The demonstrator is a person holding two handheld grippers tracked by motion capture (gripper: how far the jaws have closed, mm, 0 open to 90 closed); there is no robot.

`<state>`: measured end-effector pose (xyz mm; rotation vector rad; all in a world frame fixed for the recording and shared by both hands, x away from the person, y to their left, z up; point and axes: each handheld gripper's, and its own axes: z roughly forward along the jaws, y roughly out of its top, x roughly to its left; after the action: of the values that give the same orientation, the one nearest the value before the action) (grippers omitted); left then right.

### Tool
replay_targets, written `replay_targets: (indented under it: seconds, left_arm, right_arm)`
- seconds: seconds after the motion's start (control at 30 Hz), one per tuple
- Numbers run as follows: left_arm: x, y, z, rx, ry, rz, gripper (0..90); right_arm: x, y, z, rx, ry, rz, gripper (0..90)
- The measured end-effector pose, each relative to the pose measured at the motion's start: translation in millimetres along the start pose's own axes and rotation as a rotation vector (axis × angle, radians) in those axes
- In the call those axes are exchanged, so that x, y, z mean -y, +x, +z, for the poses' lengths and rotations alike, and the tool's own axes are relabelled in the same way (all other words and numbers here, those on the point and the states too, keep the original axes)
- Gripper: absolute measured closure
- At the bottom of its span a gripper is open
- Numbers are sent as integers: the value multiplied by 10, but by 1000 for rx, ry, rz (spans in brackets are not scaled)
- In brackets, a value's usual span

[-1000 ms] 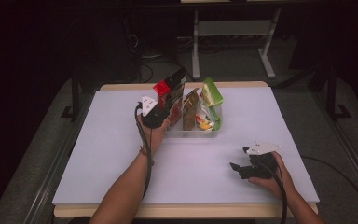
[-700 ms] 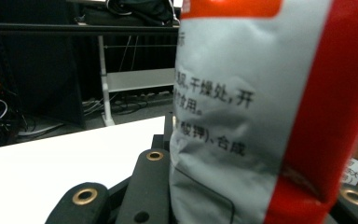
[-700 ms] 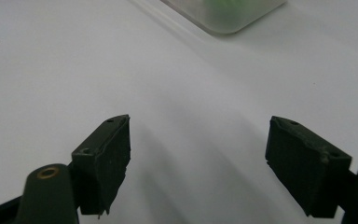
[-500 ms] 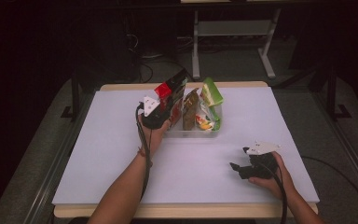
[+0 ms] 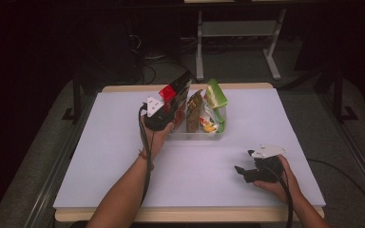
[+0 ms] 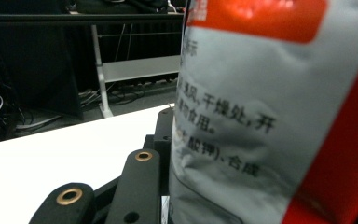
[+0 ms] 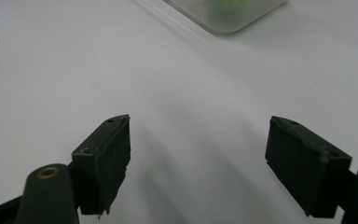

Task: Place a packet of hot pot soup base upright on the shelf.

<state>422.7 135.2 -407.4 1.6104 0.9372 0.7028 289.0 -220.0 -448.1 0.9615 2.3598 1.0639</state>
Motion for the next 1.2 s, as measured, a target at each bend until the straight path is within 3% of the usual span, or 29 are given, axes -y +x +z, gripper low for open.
replay_targets:
  seconds: [0.53, 0.9, 1.2]
  left_arm:
    - [-91, 52, -98, 43, 18, 5, 647]
    - [-255, 63, -310, 82, 15, 86, 611]
    - [-296, 82, -489, 124, 30, 148, 515]
  right_arm:
    - [-16, 6, -22, 2, -13, -9, 217]
    - [-37, 17, -52, 10, -26, -13, 218]
    - [-71, 39, -92, 5, -42, -15, 222]
